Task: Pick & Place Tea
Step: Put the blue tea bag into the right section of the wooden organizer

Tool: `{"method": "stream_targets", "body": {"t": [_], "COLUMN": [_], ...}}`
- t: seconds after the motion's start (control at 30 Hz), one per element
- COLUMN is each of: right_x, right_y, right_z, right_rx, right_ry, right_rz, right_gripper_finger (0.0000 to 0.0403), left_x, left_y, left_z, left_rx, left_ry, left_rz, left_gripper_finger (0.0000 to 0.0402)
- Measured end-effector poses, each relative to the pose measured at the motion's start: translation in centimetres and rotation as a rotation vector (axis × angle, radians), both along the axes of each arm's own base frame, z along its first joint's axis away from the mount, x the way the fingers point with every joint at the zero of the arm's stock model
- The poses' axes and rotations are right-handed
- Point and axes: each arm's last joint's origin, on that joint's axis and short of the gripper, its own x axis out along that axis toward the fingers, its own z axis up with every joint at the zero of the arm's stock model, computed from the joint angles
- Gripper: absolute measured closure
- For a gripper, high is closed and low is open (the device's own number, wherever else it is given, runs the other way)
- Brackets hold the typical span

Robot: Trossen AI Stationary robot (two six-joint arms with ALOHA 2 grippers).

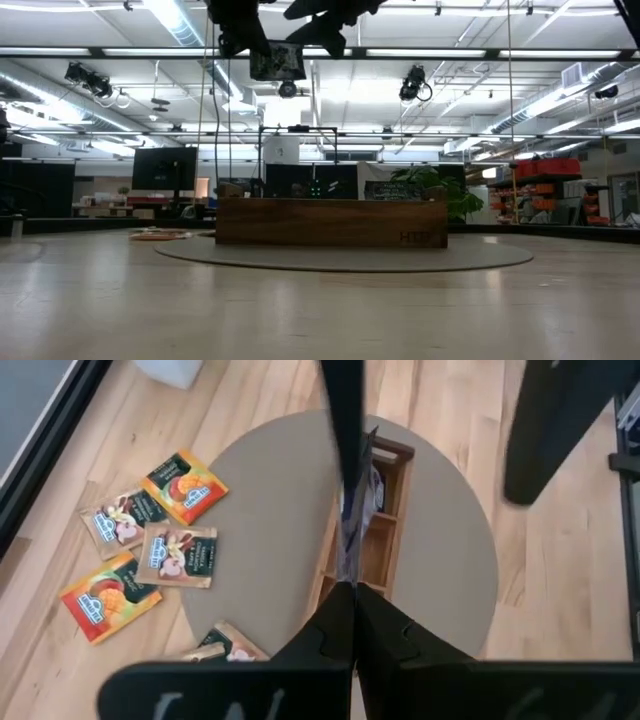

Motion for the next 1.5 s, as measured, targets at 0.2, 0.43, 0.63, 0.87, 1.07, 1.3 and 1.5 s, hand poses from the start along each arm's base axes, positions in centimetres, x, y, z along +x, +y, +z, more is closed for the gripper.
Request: {"method": "stream_targets", "body": {"t": [0.2,0.43,0.63,0.87,1.07,1.3,1.5], "right_x": [0.4,1.0,1.2,1.2,1.0,-1.1,-5.0], "right_y": [-0.1,-0.4,-0.6,-0.6,-0.6,-1.2,-1.4], "right_z": [-0.4,-1.5,-1.9,-1.9,-1.8,-0.2,3.1], "right_rx": [0.009,0.012,-0.019,-0.061,-0.100,-0.161,-0.256], "right_ry": [0.005,0.039,0.050,0.041,0.040,0.077,0.094], "right_rz": [-0.017,-0.027,-0.049,-0.021,-0.021,-0.073,-0.166], "right_gripper_finger": [0.0197,0.0210,0.0262,0.0389,0.0397,0.0400,0.0401], "left_x": [0.0,0.1,0.1,0.1,0.1,-0.1,-0.8], "left_y": [0.0,0.0,0.0,0.1,0.1,0.2,0.1], "left_z": [0.0,0.1,0.1,0.1,0.1,0.3,1.6], "left_rx": [0.008,0.026,0.032,0.044,0.063,0.074,0.081], "left_ry": [-0.004,-0.013,-0.013,-0.010,-0.009,-0.007,-0.090], "left_rz": [-0.008,-0.020,-0.026,-0.019,-0.016,0.032,0.064], "left_gripper_finger": [0.0400,0.0400,0.0400,0.0400,0.0396,0.0344,0.0291]}}
